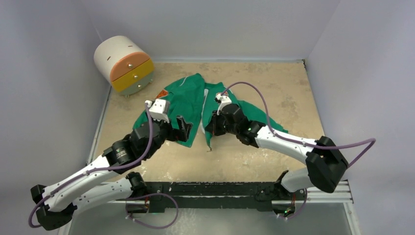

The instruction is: Zip up the jacket

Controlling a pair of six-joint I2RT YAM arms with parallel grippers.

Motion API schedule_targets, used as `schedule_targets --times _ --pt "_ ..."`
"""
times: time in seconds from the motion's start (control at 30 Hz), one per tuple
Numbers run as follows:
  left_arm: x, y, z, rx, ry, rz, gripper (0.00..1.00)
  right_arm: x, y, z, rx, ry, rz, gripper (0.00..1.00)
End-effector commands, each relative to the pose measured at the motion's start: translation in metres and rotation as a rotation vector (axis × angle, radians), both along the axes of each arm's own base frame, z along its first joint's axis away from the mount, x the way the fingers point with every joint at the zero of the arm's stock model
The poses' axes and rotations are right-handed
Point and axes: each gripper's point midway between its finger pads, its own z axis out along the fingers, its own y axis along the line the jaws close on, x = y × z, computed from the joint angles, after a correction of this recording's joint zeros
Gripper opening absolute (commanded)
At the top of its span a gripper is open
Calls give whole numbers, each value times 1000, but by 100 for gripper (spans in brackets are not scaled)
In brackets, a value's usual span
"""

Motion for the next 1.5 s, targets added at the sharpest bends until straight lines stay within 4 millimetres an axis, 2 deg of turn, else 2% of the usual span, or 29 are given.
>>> schedule_targets --times 0.0,0.17,0.3,0.4,0.57,0.7,0.97,1.07,1.23,1.27,1.37,1.43,1.47 --pt "4 -27 -11 -152 86 12 99 -14 18 30 156 -40 30 0" --pt "1 -57 -34 -269 174 -34 97 -32 23 33 239 -33 69 0" --pt "6 -64 -54 -285 226 1 97 -44 25 37 265 -55 89 0" --pt "9 -69 -60 -319 252 24 97 -55 25 46 305 -86 116 0" --pt "8 -89 -68 -374 307 -9 96 -68 22 49 339 -105 145 0" --pt "10 -98 -78 -414 350 -20 94 -75 20 53 363 -117 157 0" --pt "14 -113 -94 -449 423 -106 81 -82 18 51 368 -118 179 0" --pt "11 -125 -94 -454 441 -168 72 -83 19 49 366 -117 184 0" --pt "5 -135 -96 -472 460 -224 42 -83 19 50 367 -117 174 0" --pt "4 -137 -94 -482 461 -239 35 -83 19 50 367 -117 174 0" --pt "2 -142 -87 -512 462 -271 0 -84 19 53 373 -115 179 0" --pt "3 -142 -78 -547 456 -289 0 -87 19 57 376 -122 199 5" --pt "4 -141 -73 -568 453 -293 0 -89 18 59 372 -121 203 13"
